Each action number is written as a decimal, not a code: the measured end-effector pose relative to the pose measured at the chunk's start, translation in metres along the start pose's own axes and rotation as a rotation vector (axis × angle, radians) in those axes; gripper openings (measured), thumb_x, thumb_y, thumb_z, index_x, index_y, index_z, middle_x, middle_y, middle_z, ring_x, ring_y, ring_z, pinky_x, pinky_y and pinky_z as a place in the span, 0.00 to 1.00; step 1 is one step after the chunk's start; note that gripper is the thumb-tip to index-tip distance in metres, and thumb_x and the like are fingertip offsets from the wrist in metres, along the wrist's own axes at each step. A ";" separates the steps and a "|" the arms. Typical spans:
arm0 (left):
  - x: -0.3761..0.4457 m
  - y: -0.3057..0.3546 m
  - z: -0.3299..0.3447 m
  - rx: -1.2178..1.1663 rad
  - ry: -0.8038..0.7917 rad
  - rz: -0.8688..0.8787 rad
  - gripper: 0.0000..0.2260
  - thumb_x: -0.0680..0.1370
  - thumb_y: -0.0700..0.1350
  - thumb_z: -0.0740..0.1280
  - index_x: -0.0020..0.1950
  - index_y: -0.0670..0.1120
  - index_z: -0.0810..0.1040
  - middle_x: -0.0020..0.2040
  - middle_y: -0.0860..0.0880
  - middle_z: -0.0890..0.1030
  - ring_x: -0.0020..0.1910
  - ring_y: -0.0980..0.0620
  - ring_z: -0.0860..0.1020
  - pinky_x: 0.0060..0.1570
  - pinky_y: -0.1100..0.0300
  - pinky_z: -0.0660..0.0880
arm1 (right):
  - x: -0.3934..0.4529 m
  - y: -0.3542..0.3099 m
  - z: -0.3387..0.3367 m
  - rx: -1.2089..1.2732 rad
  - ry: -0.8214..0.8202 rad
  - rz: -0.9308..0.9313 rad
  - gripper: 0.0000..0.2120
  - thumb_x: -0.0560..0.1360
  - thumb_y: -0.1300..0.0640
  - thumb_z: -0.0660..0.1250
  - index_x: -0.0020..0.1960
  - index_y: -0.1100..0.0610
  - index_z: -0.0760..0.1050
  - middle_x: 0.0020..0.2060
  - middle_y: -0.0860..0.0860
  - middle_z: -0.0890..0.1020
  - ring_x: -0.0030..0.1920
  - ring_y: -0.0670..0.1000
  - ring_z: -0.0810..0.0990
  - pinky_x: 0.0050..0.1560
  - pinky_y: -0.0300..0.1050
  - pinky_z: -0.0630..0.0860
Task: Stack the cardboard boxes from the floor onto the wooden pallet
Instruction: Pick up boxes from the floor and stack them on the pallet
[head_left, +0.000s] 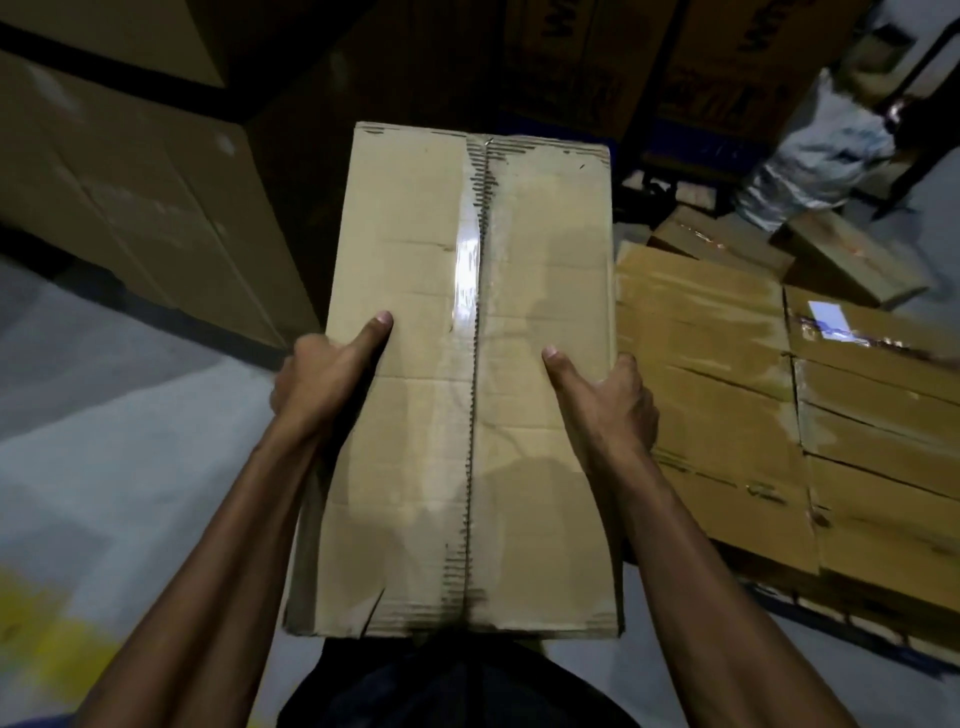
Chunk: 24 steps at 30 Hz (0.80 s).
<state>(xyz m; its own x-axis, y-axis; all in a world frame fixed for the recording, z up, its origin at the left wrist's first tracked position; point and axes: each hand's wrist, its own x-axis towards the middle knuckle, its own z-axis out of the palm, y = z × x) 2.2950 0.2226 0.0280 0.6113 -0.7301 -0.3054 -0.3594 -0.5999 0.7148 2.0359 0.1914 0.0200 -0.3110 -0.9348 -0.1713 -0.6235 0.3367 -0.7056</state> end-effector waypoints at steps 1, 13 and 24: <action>0.025 0.006 0.003 -0.004 -0.015 0.013 0.45 0.63 0.82 0.61 0.58 0.44 0.81 0.57 0.41 0.82 0.57 0.36 0.79 0.61 0.43 0.76 | 0.013 -0.010 0.011 -0.002 0.019 0.013 0.48 0.66 0.22 0.62 0.73 0.55 0.67 0.65 0.58 0.77 0.64 0.63 0.75 0.64 0.58 0.73; 0.255 0.142 0.028 0.161 -0.289 0.259 0.48 0.63 0.82 0.58 0.64 0.44 0.79 0.63 0.40 0.80 0.60 0.36 0.78 0.62 0.44 0.75 | 0.132 -0.124 0.074 0.106 0.248 0.258 0.45 0.67 0.24 0.65 0.71 0.57 0.68 0.62 0.58 0.78 0.62 0.63 0.76 0.62 0.57 0.74; 0.385 0.279 0.162 0.160 -0.465 0.409 0.36 0.70 0.77 0.63 0.58 0.47 0.81 0.53 0.45 0.82 0.52 0.40 0.80 0.54 0.51 0.76 | 0.309 -0.137 0.088 0.153 0.407 0.434 0.40 0.69 0.26 0.66 0.64 0.58 0.71 0.60 0.59 0.80 0.61 0.63 0.77 0.54 0.52 0.70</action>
<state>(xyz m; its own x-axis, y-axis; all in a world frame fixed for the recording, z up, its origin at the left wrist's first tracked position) 2.3153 -0.2788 0.0081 0.0455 -0.9545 -0.2947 -0.6218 -0.2580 0.7395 2.0883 -0.1533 0.0039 -0.7814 -0.5876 -0.2102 -0.2779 0.6292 -0.7259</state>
